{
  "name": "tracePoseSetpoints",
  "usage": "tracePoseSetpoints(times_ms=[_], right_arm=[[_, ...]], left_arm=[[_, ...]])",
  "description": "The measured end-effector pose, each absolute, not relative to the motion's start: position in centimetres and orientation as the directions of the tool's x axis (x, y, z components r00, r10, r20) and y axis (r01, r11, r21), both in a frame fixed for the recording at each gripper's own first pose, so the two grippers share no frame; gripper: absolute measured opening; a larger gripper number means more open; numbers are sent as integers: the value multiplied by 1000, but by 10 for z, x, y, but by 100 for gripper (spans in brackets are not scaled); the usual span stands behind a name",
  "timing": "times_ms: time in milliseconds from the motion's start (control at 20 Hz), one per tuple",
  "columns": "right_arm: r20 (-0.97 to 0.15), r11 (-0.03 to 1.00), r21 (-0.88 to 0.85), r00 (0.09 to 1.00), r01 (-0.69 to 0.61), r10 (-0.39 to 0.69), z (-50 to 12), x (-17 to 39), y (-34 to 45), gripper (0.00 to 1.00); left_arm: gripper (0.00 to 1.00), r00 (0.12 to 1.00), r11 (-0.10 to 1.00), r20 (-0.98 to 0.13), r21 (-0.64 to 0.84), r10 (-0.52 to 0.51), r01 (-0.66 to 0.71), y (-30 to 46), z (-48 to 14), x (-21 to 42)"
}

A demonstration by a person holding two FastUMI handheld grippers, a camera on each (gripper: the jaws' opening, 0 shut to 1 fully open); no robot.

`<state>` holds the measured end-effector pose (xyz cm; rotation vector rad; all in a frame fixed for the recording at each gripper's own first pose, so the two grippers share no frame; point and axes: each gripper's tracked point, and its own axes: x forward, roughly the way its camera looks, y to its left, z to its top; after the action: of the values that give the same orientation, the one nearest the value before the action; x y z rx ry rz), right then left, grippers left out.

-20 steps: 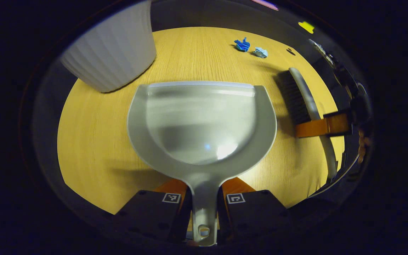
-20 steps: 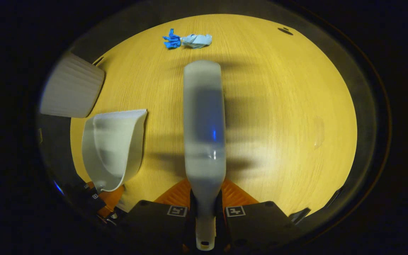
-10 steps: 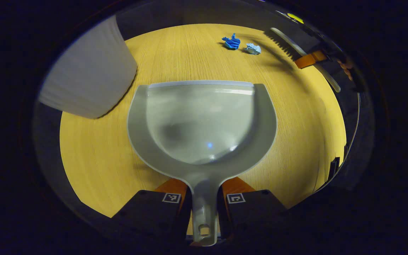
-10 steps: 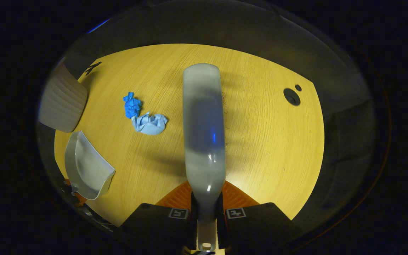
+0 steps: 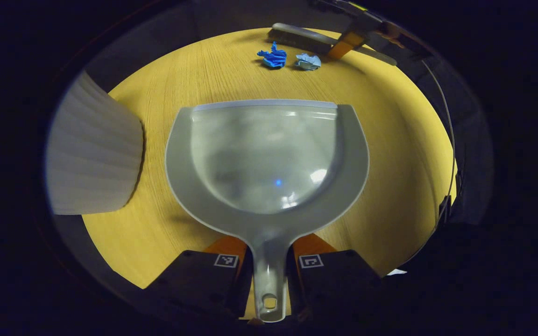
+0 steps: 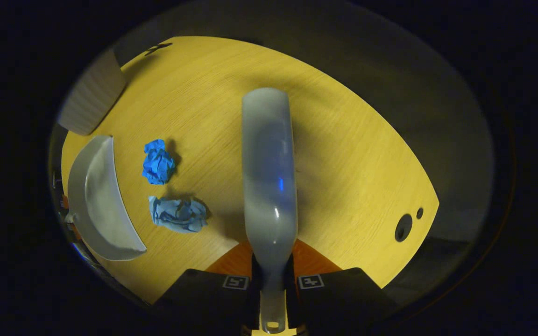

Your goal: Pick up the small broom and dustpan from the desktop, sweep the trash into the dustpan with the broom, and then empty the trash into the garbage bin.

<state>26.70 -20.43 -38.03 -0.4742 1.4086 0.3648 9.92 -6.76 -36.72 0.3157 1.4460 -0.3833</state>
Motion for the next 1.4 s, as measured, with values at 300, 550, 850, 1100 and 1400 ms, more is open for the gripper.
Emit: tracePoseSetpoints(times_ms=[300,550,850,1100,1400], right_arm=[[-999,735,-37,-4,-677,-54,-372,267,-162,24],[-988,639,116,-151,-760,0,-374,216,-164,24],[-911,627,398,-367,-670,186,-353,138,-129,24],[-919,618,391,-331,-682,215,-346,150,-127,24],[-943,681,331,-241,-653,227,-331,161,-132,24]], left_arm=[[31,55,873,-998,5,-24,488,-63,-364,104],[31,80,866,-995,-12,-60,500,-64,-365,105],[31,117,867,-985,-53,-127,495,-66,-369,104],[31,139,886,-975,-92,-173,455,-69,-370,101],[31,262,896,-929,-134,-263,424,-66,-358,103]])
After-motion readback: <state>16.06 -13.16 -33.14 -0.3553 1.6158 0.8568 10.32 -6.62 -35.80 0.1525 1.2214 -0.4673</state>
